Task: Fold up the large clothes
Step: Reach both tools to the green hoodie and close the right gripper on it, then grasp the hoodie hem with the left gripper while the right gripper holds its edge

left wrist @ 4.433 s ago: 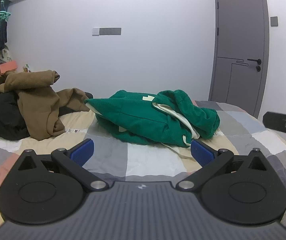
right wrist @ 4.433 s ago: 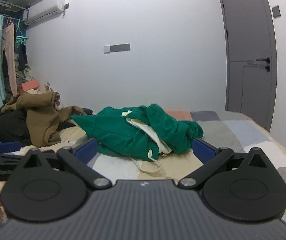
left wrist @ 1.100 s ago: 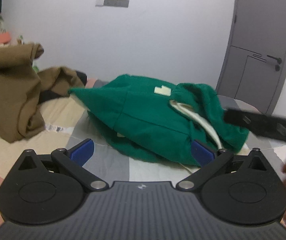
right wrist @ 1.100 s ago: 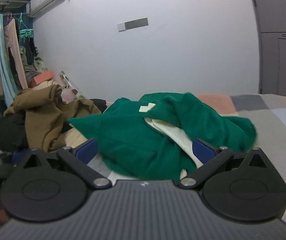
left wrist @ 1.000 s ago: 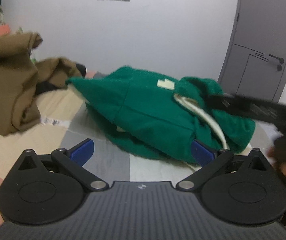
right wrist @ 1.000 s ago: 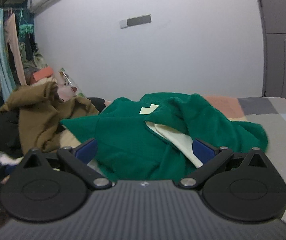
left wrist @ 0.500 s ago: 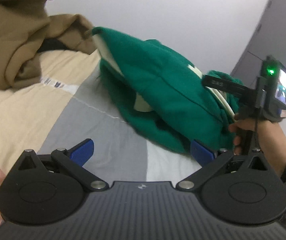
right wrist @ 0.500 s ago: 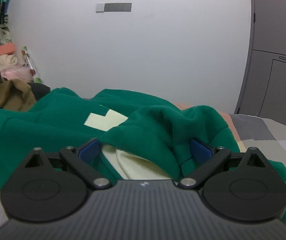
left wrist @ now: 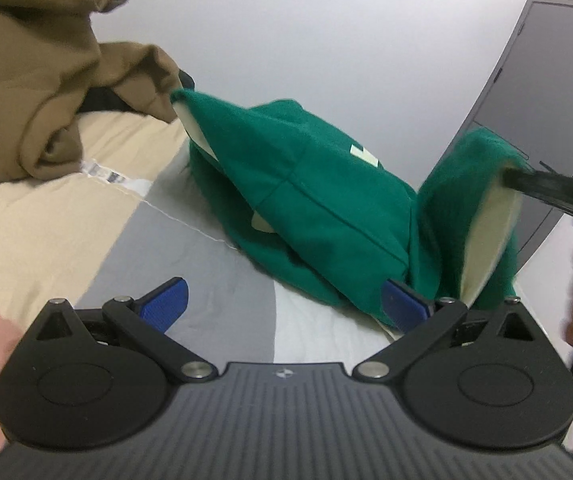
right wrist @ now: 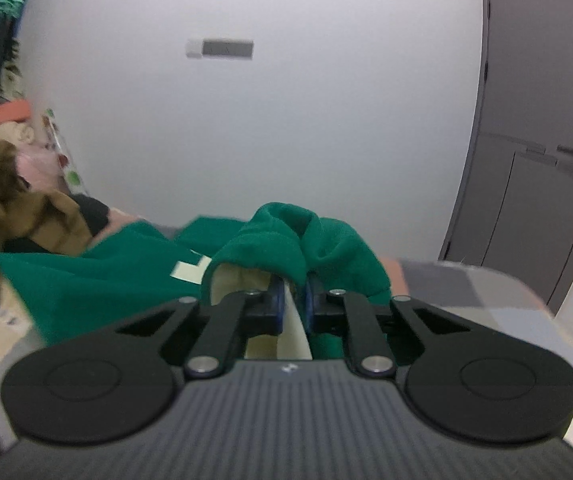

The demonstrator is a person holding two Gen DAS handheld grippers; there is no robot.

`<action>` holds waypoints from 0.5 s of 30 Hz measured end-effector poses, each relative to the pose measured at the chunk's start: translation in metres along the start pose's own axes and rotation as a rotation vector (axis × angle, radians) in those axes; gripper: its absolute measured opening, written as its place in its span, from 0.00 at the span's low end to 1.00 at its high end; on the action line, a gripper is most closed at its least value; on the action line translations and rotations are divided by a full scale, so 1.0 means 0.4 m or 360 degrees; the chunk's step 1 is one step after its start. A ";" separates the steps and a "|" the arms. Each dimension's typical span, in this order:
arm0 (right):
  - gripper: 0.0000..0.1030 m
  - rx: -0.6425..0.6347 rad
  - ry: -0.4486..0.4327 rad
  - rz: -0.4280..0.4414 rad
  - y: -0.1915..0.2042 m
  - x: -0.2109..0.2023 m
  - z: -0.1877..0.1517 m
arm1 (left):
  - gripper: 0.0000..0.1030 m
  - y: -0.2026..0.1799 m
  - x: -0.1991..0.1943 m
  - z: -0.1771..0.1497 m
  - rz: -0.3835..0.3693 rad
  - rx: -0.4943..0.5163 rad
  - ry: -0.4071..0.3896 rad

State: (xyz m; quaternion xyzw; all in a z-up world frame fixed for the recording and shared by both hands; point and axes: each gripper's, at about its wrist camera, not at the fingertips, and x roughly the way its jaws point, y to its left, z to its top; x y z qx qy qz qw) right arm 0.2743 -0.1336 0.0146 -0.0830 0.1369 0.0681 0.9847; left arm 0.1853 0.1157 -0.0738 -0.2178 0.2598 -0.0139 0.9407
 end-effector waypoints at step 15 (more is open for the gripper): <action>0.11 -0.0015 -0.0129 0.0321 -0.033 -0.599 -0.138 | 1.00 -0.042 -0.194 -0.053 -0.0294 -0.0130 0.0002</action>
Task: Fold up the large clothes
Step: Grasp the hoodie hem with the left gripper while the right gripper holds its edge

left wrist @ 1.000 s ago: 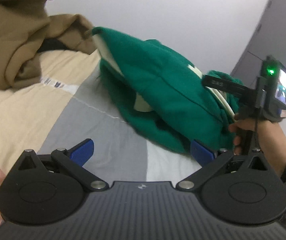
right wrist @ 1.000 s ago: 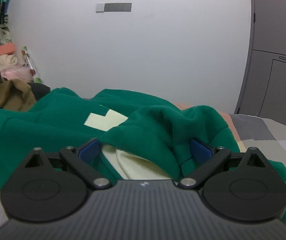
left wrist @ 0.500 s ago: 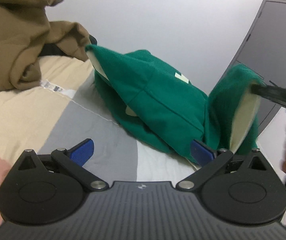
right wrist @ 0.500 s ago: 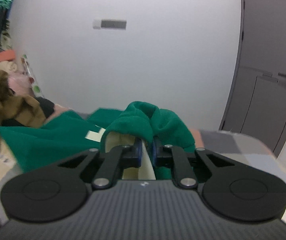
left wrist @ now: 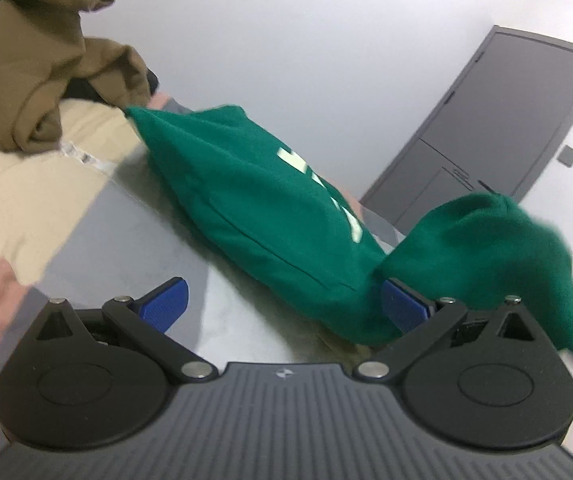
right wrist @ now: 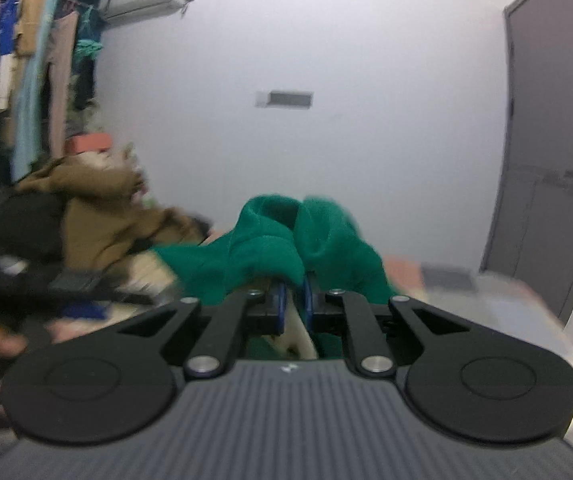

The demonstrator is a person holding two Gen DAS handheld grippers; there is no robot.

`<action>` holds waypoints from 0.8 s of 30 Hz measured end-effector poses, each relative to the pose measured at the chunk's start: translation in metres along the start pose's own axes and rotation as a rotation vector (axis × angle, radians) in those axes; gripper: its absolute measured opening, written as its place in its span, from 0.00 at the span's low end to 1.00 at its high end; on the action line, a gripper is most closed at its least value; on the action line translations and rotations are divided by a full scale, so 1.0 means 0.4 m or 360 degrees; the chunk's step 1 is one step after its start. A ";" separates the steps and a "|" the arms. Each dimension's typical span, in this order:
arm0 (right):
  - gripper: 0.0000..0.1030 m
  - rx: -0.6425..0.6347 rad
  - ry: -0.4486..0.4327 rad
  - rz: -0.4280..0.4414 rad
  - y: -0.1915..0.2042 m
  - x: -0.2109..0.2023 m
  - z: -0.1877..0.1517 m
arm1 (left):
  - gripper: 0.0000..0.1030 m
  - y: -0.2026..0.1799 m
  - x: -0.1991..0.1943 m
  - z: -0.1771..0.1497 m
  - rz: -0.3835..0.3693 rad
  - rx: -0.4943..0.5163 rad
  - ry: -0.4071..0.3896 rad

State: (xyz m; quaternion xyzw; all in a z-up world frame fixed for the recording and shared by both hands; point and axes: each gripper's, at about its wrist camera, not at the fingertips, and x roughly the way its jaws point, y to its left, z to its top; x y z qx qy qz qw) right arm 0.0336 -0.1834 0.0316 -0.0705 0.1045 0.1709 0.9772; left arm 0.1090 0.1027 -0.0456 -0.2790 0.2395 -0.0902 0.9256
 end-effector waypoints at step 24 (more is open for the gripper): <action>0.73 0.0547 0.0502 0.0201 -0.165 -0.076 -0.104 | 1.00 0.011 0.248 -0.037 0.0008 -0.0210 0.0324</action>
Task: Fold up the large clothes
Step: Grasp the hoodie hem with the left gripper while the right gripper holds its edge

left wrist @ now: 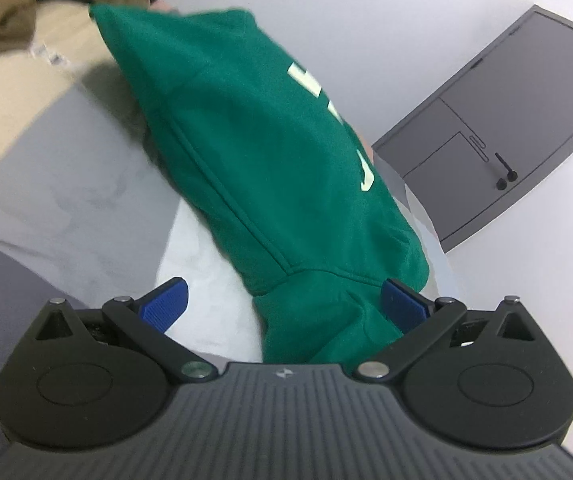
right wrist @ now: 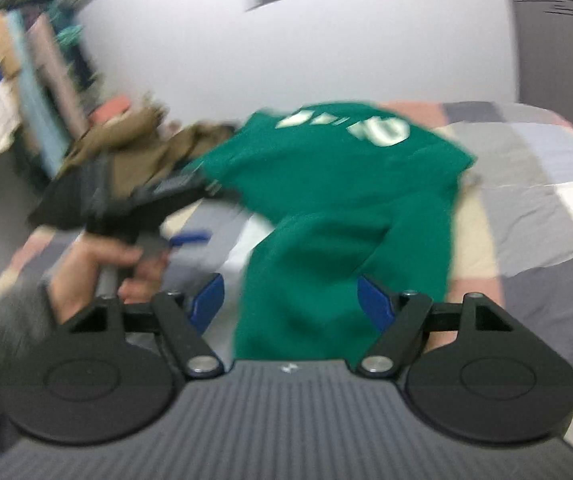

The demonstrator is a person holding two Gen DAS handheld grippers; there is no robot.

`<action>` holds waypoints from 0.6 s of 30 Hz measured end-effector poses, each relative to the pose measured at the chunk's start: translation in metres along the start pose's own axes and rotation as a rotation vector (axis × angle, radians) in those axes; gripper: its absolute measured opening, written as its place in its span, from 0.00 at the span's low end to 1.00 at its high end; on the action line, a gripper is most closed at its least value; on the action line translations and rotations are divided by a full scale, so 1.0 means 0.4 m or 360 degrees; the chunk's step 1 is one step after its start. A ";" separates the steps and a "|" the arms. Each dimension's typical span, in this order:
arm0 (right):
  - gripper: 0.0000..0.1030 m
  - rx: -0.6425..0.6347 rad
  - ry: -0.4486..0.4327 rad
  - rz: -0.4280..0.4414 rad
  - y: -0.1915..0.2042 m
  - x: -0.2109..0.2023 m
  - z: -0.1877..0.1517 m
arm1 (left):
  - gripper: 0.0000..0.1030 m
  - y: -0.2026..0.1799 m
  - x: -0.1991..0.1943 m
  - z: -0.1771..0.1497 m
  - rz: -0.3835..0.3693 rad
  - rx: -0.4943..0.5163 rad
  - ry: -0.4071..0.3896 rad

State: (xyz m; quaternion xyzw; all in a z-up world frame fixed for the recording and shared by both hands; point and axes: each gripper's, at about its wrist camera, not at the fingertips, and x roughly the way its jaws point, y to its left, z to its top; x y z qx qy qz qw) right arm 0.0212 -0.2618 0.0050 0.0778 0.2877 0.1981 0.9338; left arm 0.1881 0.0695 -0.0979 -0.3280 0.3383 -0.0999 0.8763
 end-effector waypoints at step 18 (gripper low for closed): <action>0.75 0.0799 -0.0059 -0.0329 -0.436 0.515 0.086 | 0.97 0.055 0.279 0.060 -0.0189 -0.0065 0.0163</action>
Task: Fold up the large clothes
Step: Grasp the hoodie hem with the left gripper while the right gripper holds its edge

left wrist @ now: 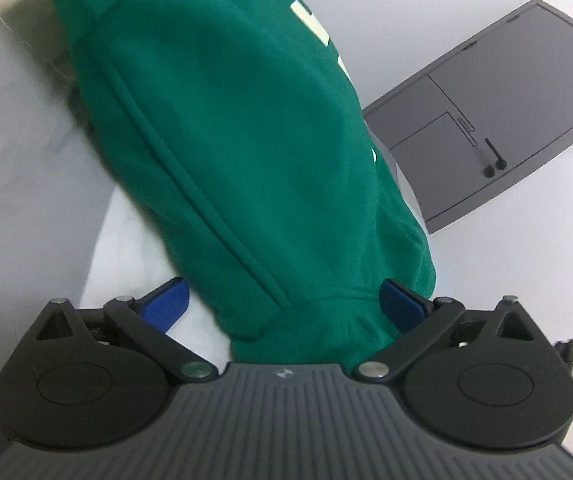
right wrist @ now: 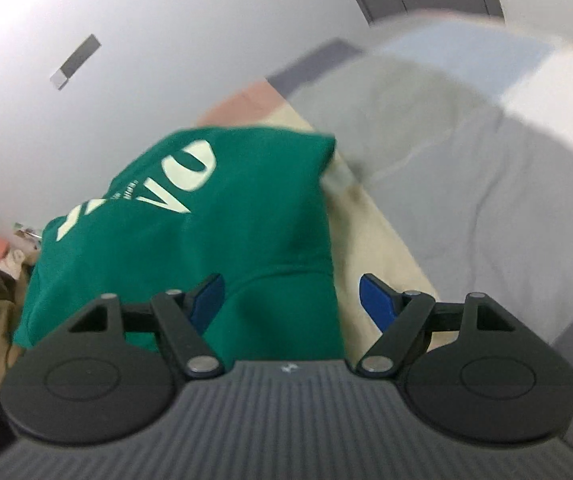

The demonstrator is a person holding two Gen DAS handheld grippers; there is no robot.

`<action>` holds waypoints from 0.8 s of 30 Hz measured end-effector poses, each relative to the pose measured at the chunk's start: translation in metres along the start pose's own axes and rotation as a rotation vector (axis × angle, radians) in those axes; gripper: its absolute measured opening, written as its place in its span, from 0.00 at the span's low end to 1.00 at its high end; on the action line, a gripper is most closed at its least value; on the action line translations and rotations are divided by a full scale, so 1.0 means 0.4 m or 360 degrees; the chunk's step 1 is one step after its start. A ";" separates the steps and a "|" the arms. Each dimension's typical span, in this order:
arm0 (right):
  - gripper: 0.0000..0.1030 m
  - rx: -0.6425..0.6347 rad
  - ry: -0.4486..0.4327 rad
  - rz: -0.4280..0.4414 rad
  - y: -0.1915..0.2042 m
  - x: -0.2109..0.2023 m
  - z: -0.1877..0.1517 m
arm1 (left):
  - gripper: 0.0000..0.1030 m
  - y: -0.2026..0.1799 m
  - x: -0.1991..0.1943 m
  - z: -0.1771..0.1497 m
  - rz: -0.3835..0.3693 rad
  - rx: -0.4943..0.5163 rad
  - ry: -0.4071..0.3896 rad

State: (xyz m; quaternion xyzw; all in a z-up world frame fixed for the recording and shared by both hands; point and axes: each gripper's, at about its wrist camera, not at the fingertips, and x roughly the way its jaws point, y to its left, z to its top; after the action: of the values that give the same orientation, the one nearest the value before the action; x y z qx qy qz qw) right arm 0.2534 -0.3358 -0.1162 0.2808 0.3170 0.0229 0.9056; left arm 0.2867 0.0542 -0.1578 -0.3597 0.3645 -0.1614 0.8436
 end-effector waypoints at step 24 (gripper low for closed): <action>0.10 -0.0348 0.0037 0.0872 0.171 -0.204 -0.073 | 0.11 -0.076 -0.322 0.035 -0.0248 -0.0098 -0.0351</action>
State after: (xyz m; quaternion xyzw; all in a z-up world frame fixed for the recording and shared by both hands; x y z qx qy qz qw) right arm 0.1805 -0.2818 -0.0532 0.2563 0.2354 0.3039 0.8869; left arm 0.2088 0.1091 -0.0646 -0.4281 0.2452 -0.1747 0.8521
